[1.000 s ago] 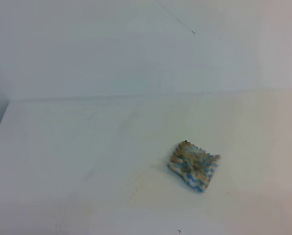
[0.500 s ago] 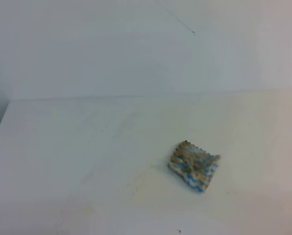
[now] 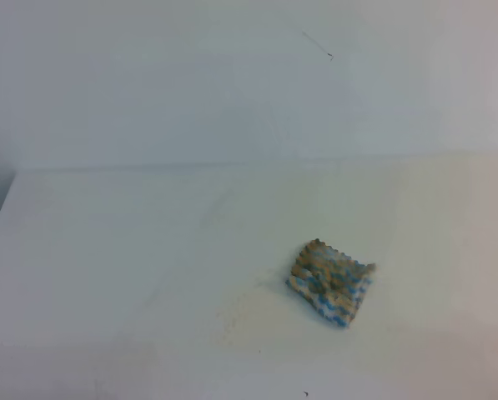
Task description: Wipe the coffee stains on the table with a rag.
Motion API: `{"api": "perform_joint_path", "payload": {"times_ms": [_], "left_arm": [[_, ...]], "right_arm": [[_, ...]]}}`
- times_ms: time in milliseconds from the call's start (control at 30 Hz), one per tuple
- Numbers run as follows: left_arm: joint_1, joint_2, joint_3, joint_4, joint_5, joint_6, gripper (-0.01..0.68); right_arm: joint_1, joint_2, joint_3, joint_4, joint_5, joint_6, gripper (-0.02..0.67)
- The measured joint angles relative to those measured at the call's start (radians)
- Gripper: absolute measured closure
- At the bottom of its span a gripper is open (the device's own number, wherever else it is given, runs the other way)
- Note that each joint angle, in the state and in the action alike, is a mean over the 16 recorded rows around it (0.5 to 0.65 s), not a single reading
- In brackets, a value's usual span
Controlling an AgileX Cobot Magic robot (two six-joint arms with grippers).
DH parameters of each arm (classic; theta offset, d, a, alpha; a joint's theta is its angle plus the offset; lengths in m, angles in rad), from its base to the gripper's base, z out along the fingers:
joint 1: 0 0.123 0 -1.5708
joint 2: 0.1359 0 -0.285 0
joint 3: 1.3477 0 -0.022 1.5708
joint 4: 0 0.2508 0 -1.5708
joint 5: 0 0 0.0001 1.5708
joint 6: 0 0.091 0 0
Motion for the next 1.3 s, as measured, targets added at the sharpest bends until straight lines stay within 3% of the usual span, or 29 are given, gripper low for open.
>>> {"api": "perform_joint_path", "payload": {"times_ms": [1300], "left_arm": [[0.0, 0.0, 0.0, 0.0, 0.0, 0.0, 0.672]], "right_arm": [[0.0, 0.001, -0.002, 0.0, 0.006, 0.001, 0.651]]}}
